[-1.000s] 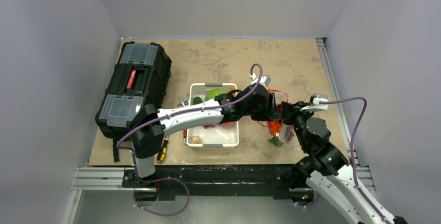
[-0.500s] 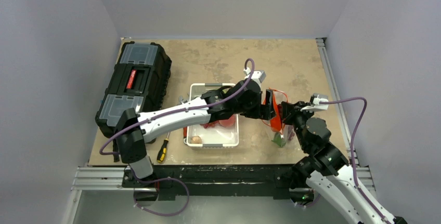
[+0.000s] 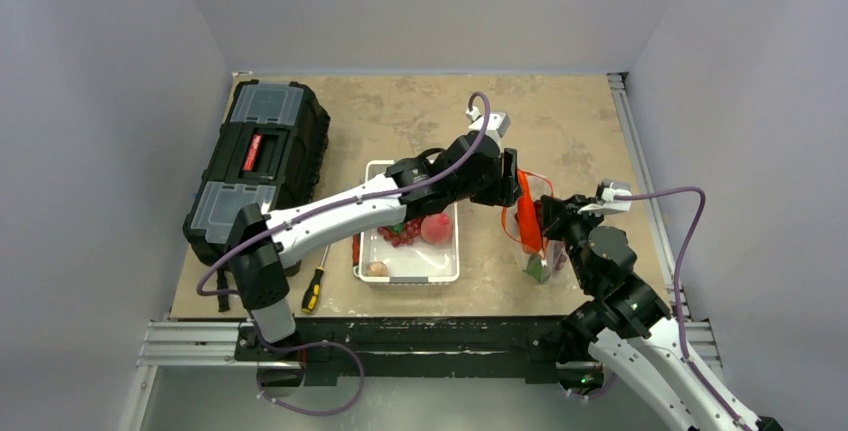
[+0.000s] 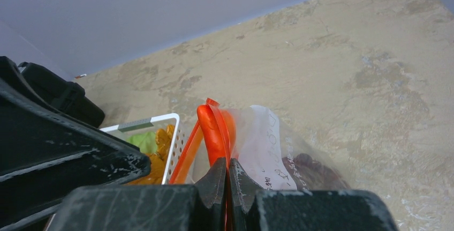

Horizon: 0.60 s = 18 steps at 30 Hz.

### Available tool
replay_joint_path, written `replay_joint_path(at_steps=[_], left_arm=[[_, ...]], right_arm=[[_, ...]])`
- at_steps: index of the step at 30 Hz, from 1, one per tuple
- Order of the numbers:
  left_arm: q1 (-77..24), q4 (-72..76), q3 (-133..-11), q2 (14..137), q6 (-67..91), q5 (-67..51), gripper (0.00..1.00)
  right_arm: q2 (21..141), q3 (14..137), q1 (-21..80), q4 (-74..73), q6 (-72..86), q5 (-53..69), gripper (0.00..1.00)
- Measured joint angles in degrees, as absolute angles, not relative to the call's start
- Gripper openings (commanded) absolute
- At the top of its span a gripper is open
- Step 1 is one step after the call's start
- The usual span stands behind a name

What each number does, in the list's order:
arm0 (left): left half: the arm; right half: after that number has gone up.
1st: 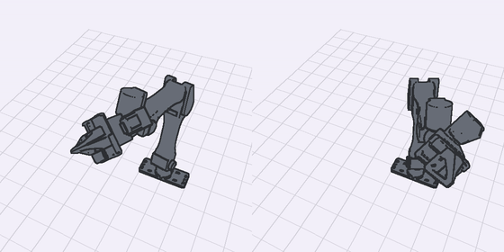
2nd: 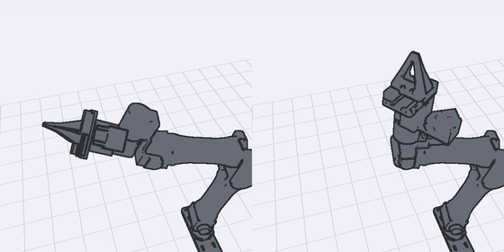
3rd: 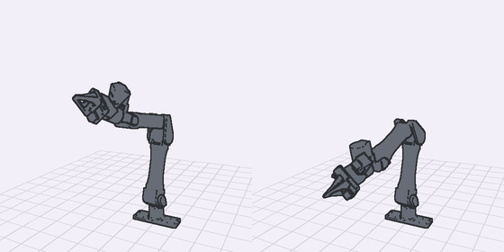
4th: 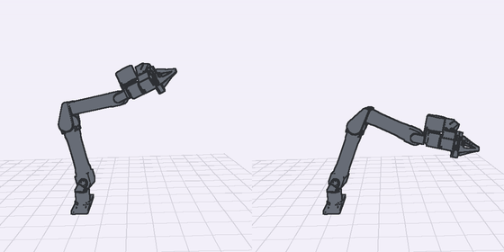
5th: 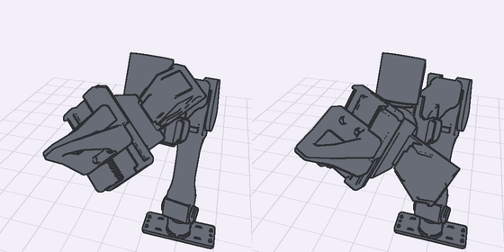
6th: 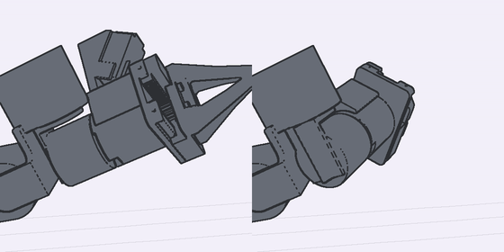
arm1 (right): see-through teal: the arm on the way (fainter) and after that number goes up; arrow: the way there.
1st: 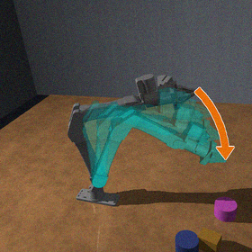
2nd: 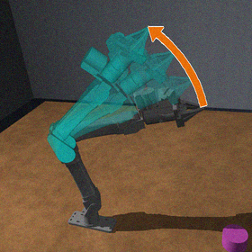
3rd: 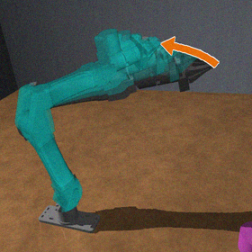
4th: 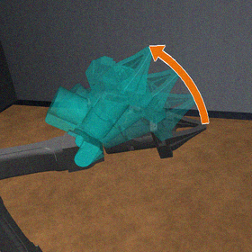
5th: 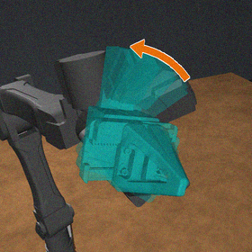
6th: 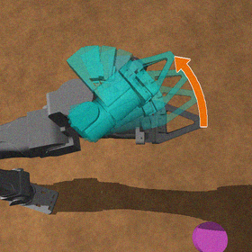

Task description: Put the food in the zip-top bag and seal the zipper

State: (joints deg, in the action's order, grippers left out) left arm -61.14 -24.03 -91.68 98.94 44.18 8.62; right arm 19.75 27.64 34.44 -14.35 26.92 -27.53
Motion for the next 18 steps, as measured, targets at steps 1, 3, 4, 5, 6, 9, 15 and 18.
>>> replay_joint_path(at_steps=[1, 3, 4, 5, 6, 9, 15, 18], left_arm=[[-61.14, -24.1, -92.38, 99.72, 43.68, 9.17, 0.51], [-61.14, -23.9, -92.68, 100.64, 43.2, 9.56, 0.51], [-61.12, -23.75, -92.68, 101.01, 42.92, 9.58, 0.5], [-61.08, -23.27, -92.68, 101.41, 42.78, 9.58, 0.5], [-61.1, -22.76, -92.68, 101.75, 42.61, 9.56, 0.49], [-61.12, -21.43, -93.14, 103.15, 42.28, 9.63, 0.46], [-61.12, -19.27, -96.38, 108.27, 42.17, 9.63, 0.42], [-61.12, -18.85, -96.77, 110.21, 42.41, 9.72, 0.4]], right_arm=[[19.75, 27.64, 34.44, -14.35, 26.92, -27.53, 0.0], [19.75, 27.64, 34.44, -14.35, 26.92, -27.53, 0.0], [19.75, 27.64, 34.44, -14.35, 26.92, -27.53, 0.0], [19.73, 27.64, 34.44, -14.35, 26.92, -27.53, 0.0], [19.75, 27.64, 34.44, -14.35, 26.92, -27.53, 0.0], [19.73, 27.64, 34.44, -14.35, 26.92, -27.51, 0.0], [19.73, 27.64, 34.44, -14.35, 26.92, -27.51, 0.0], [19.73, 27.64, 34.44, -14.33, 26.92, -27.51, 0.0]])
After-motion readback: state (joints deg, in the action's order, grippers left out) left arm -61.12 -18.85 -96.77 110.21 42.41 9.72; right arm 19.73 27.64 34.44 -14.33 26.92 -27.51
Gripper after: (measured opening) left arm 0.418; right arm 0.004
